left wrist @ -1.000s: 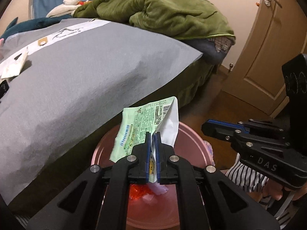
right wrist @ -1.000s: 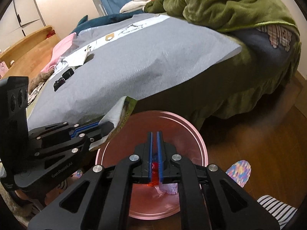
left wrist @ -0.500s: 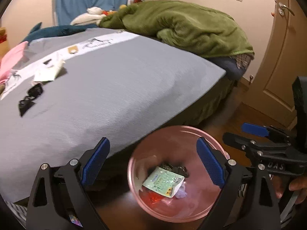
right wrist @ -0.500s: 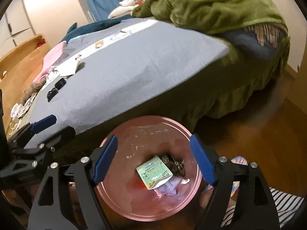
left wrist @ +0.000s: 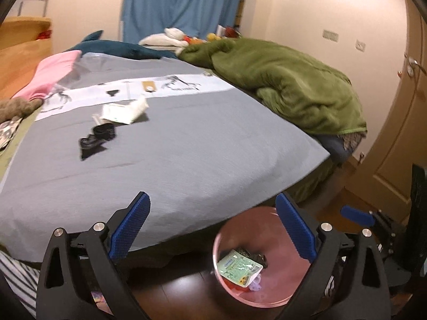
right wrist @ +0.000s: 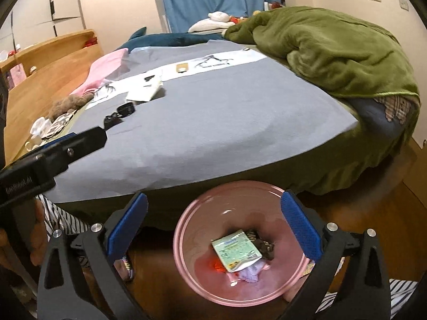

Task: Collect trash
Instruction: 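Move both tools back over the remaining trash on the bed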

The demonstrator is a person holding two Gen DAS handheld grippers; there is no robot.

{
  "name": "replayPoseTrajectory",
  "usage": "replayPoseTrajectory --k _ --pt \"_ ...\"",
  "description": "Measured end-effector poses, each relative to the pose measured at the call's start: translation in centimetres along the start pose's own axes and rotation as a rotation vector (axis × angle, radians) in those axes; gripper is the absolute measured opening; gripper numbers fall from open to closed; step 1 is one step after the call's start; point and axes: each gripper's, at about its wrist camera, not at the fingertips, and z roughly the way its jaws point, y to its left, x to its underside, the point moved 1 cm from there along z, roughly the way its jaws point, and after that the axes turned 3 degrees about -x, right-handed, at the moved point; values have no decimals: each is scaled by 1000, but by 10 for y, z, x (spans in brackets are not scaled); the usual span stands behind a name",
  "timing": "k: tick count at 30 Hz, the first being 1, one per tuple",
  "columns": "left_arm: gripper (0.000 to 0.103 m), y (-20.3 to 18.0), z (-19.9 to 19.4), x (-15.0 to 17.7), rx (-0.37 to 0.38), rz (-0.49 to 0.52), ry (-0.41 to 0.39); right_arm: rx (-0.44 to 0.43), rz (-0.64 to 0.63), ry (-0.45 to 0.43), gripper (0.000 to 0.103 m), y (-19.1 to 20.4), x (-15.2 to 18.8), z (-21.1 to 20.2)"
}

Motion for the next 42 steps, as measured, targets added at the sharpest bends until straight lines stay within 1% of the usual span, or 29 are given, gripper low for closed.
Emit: replayPoseTrajectory --k 4,11,18,25,29,30,33,38,42 --pt "95 19 -13 -4 -46 -30 -41 -14 -24 -16 98 17 -5 -3" --pt "95 51 -24 -10 -95 -80 -67 -40 -72 -44 98 46 -15 -5" --pt "95 77 -32 -18 -153 -97 -103 -87 -106 -38 98 76 -24 8" --pt "95 106 -33 -30 -219 -102 -125 -106 -129 -41 98 96 -36 19" --pt "95 124 -32 -42 -265 -96 -136 -107 -132 -56 98 106 -51 26" --pt "95 128 -31 -44 -275 -97 -141 -107 -136 -71 98 107 -58 26" --pt "95 145 -26 -57 -346 -107 -168 -100 -147 -118 98 112 -75 30" --pt "95 173 -3 -76 -382 -162 -164 -90 -153 -169 98 114 -108 50" --pt "95 191 23 -81 -414 -183 -193 -98 -131 -199 98 115 -137 80"
